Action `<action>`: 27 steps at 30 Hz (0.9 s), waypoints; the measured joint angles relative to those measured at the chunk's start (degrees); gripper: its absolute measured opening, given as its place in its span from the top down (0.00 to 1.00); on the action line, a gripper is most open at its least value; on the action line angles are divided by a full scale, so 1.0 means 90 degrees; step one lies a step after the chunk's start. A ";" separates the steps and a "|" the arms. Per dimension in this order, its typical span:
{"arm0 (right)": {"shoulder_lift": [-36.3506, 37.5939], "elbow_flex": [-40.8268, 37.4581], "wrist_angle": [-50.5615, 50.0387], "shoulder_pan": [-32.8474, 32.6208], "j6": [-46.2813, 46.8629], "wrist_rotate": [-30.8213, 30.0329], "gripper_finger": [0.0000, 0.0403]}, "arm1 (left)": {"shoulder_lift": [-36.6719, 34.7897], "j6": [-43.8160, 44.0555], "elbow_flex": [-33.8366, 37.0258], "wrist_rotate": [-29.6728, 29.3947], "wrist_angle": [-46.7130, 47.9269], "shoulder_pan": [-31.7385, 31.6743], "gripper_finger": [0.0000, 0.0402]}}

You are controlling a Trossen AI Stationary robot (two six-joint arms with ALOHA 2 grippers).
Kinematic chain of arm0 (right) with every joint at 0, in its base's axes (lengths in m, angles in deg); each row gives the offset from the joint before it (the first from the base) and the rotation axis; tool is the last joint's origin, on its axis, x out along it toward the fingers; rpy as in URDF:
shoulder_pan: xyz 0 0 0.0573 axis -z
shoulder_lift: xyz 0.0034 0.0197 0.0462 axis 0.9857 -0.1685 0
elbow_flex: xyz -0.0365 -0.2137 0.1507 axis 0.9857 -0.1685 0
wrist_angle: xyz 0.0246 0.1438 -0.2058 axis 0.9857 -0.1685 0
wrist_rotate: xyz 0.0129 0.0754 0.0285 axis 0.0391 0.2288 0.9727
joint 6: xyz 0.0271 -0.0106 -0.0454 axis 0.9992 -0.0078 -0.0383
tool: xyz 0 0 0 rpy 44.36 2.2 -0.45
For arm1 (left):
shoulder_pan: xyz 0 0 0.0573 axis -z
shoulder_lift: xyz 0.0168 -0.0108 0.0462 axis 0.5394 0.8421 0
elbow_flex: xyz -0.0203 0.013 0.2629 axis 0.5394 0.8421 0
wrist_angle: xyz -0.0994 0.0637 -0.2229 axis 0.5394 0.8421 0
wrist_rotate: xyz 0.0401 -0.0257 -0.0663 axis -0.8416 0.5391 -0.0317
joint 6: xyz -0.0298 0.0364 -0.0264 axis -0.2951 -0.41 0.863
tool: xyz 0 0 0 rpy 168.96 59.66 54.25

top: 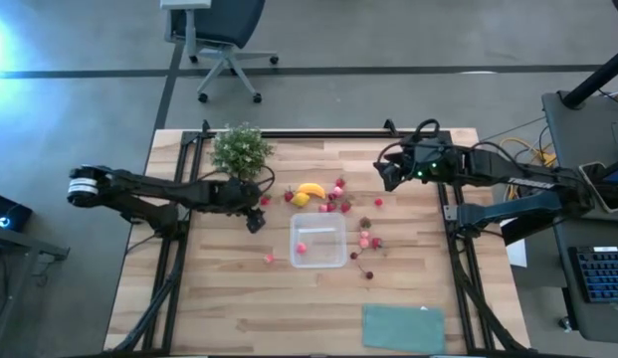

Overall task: Pick and placing Produce into tupperware
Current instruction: Put the red strawberry into the transparent container

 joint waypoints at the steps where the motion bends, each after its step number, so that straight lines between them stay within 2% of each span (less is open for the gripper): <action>1: 0.0027 0.0002 0.0001 0.0000 -0.0025 0.0000 0.44 | -0.0020 -0.0204 0.0000 0.0028 -0.0115 -0.0032 0.40; 5: 0.0110 -0.0009 -0.0002 0.0000 -0.0110 0.0002 0.44 | -0.0025 -0.0869 0.0027 0.0194 -0.0443 -0.0237 0.40; 10: 0.0157 -0.0012 -0.0004 0.0000 -0.0297 -0.0002 0.44 | 0.0285 -0.0936 0.0029 0.0839 -0.0599 -0.0698 0.40; 19: 0.0147 -0.0019 -0.0007 0.0000 -0.0477 -0.0003 0.44 | 0.0975 -0.1238 -0.0200 0.0859 -0.0802 -0.1159 0.40; 27: 0.0149 -0.0019 -0.0007 0.0000 -0.0499 -0.0002 0.44 | 0.1466 -0.1238 -0.0265 0.1174 -0.0804 -0.1202 0.40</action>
